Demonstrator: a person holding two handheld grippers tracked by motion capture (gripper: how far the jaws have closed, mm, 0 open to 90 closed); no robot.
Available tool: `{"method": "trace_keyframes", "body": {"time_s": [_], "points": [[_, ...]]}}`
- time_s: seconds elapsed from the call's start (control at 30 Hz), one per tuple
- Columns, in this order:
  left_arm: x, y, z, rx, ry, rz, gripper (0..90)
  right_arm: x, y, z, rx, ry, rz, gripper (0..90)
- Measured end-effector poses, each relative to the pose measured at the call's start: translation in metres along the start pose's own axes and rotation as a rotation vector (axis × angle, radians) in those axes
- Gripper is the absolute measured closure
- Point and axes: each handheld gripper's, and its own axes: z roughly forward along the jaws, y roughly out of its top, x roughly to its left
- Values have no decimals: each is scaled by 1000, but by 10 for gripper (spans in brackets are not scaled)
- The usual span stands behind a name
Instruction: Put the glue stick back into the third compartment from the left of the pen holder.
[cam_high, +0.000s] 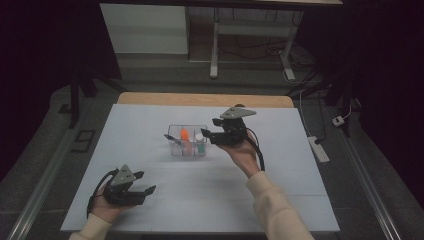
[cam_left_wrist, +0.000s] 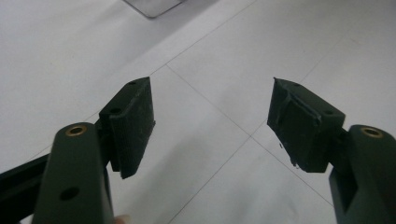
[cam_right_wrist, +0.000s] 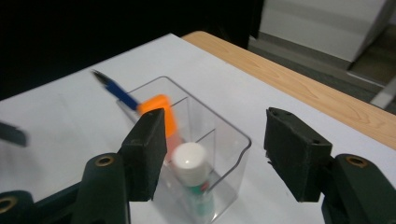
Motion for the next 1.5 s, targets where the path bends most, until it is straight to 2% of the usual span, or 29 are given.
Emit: {"method": "trace_keyframes", "body": {"time_s": [0.17,0.23,0.43,0.97,1.2,1.4,1.5], "points": [[0,0,0,0,1,1,314,2,-18,-27,-13,12,-31,389],[0,0,0,1,4,0,315,2,-27,-37,-21,33,-40,386],[0,0,-1,-3,4,-6,314,-1,-56,-61,-17,45,-19,396],[0,0,1,2,-2,-7,313,-8,-124,-120,34,-21,8,404],[1,0,0,-1,-1,-9,314,-15,-148,-140,79,-77,-19,401],[2,0,-1,-9,-4,-14,314,-21,-163,-148,102,-94,-9,397],[3,0,-3,-20,-3,-20,314,-22,-166,-147,98,-84,0,397]]}}
